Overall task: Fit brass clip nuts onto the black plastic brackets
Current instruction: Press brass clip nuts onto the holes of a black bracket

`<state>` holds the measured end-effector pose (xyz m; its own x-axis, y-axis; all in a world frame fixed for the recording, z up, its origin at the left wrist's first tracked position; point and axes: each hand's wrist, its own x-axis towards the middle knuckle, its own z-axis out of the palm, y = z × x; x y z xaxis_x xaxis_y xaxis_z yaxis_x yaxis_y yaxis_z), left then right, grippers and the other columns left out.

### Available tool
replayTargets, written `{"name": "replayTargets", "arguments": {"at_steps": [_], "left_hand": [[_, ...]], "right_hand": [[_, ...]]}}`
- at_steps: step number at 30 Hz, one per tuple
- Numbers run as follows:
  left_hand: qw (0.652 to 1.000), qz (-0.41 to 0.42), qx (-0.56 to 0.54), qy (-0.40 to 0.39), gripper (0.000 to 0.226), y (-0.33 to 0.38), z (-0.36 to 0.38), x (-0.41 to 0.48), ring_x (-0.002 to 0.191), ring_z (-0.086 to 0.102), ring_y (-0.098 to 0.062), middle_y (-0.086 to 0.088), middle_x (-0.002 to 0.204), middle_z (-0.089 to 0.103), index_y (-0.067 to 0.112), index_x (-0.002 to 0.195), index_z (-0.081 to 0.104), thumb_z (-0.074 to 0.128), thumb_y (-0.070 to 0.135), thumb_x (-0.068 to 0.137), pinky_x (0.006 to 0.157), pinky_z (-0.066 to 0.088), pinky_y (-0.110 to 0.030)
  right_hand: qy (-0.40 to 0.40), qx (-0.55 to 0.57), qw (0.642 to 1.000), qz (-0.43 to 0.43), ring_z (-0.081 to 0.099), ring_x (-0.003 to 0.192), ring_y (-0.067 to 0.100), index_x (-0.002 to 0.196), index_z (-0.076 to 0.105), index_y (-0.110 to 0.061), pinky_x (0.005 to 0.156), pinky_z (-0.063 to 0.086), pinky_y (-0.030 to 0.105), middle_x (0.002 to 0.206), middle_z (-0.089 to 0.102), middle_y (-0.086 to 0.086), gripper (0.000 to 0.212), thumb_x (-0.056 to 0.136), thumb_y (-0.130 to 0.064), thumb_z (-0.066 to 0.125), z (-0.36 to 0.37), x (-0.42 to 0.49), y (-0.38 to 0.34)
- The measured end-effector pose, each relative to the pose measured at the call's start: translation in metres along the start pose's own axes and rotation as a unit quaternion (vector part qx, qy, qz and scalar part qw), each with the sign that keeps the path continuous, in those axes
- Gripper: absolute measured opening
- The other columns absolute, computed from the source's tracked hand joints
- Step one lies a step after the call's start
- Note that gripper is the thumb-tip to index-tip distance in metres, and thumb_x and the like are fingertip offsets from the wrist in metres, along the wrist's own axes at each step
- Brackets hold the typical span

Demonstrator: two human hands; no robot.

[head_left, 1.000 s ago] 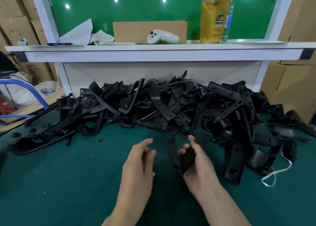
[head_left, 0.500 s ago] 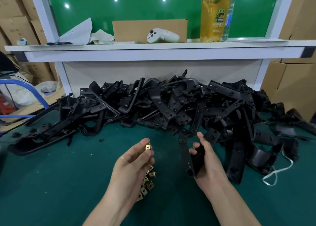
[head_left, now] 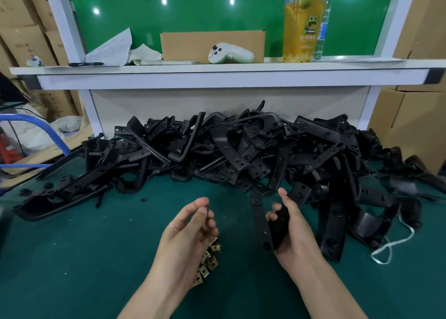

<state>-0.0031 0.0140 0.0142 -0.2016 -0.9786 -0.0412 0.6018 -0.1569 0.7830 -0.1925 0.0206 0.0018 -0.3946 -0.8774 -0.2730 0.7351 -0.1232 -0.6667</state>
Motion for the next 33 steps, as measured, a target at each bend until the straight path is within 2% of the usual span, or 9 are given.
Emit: {"name": "replayTargets", "arguments": {"at_steps": [8,14,18,23,27,33], "left_hand": [[0.998,-0.014,-0.042,-0.040,0.019,0.0052,-0.0039,0.0009,0.077,0.064,-0.015,-0.006,0.091,0.067,0.010,0.099,0.077,0.070,0.015,0.082,0.071,0.059,-0.027],[1.000,-0.007,-0.025,-0.012,0.015,0.0037,-0.0065,0.0029,0.073,0.064,-0.016,-0.010,0.090,0.069,0.005,0.100,0.066,0.062,0.018,0.093,0.068,0.059,-0.027],[1.000,-0.011,-0.023,-0.001,0.014,0.0016,-0.0079,0.0048,0.074,0.067,-0.016,-0.012,0.092,0.071,0.005,0.098,0.067,0.062,0.017,0.094,0.067,0.059,-0.027],[0.998,-0.038,-0.054,0.001,0.018,0.0020,-0.0074,0.0076,0.065,0.063,-0.014,-0.007,0.081,0.066,0.005,0.099,0.067,0.065,0.015,0.085,0.061,0.058,-0.026],[0.985,-0.103,-0.136,-0.023,0.022,0.0027,-0.0081,0.0070,0.058,0.050,-0.012,0.001,0.074,0.054,0.007,0.106,0.064,0.056,0.007,0.086,0.060,0.049,-0.026],[0.984,-0.088,-0.127,-0.088,0.027,0.0048,-0.0061,0.0025,0.055,0.044,-0.011,0.002,0.070,0.048,0.012,0.086,0.075,0.050,0.004,0.089,0.056,0.047,-0.025]], "right_hand": [[0.008,0.002,1.000,0.001,0.047,0.049,0.010,0.115,0.070,-0.032,0.048,0.051,0.027,0.064,0.053,-0.008,0.018,0.099,-0.034,0.062,0.0003,0.0020,-0.0007],[0.004,-0.003,1.000,-0.004,0.048,0.049,0.010,0.116,0.070,-0.032,0.048,0.051,0.027,0.065,0.054,-0.008,0.019,0.099,-0.034,0.062,-0.0002,0.0022,0.0003],[0.006,-0.007,1.000,-0.006,0.048,0.049,0.010,0.115,0.070,-0.032,0.050,0.051,0.026,0.065,0.054,-0.008,0.018,0.099,-0.034,0.061,-0.0010,0.0027,0.0004],[0.000,-0.010,1.000,-0.007,0.049,0.049,0.010,0.114,0.071,-0.032,0.052,0.053,0.027,0.065,0.055,-0.008,0.018,0.099,-0.034,0.061,-0.0012,0.0044,0.0015],[-0.006,-0.010,1.000,-0.010,0.049,0.048,0.010,0.112,0.073,-0.031,0.051,0.054,0.027,0.066,0.056,-0.007,0.017,0.098,-0.033,0.063,-0.0023,0.0061,0.0030],[-0.020,-0.026,0.999,-0.015,0.049,0.048,0.012,0.099,0.079,-0.031,0.052,0.055,0.030,0.066,0.057,-0.005,0.017,0.098,-0.029,0.063,-0.0001,0.0058,0.0071]]}}
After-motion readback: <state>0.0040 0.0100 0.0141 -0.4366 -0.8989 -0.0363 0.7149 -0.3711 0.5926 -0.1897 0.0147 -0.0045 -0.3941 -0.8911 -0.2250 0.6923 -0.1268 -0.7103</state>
